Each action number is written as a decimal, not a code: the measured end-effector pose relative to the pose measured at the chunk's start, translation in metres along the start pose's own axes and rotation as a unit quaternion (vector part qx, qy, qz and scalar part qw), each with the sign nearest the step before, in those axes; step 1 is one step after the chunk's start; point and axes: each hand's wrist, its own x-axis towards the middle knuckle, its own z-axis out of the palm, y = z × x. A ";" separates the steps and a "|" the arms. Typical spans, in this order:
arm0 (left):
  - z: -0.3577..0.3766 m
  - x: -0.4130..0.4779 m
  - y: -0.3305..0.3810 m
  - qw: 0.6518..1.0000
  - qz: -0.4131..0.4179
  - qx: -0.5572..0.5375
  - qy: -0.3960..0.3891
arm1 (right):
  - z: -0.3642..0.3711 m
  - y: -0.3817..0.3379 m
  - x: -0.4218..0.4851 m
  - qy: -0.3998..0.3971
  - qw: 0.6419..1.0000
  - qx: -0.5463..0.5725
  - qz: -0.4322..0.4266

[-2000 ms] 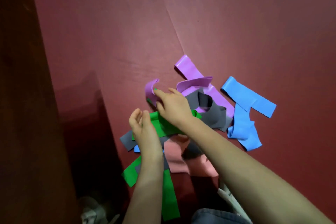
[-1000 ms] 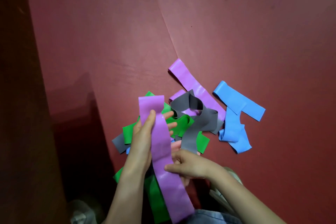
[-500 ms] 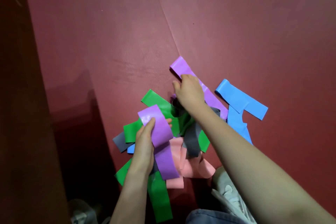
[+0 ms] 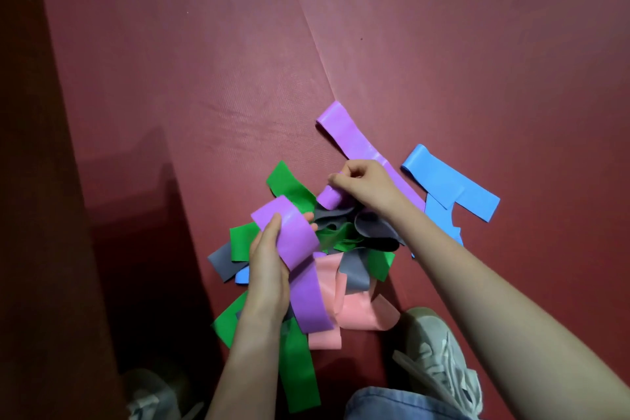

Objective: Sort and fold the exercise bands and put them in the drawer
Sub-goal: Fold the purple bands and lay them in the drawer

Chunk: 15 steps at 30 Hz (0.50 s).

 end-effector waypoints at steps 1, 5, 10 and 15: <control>-0.001 0.000 -0.001 1.000 -0.001 -0.007 0.010 | -0.001 -0.001 -0.005 0.011 1.000 0.010 -0.023; 0.002 0.001 0.000 0.998 0.018 -0.018 0.059 | -0.010 -0.018 -0.025 0.013 0.989 0.125 -0.080; 0.007 0.005 0.004 0.997 0.050 -0.007 0.056 | -0.014 -0.038 -0.045 -0.049 0.961 0.252 -0.104; 0.016 0.008 0.015 0.997 -0.004 -0.075 -0.027 | -0.007 -0.023 -0.055 -0.145 0.960 0.231 -0.068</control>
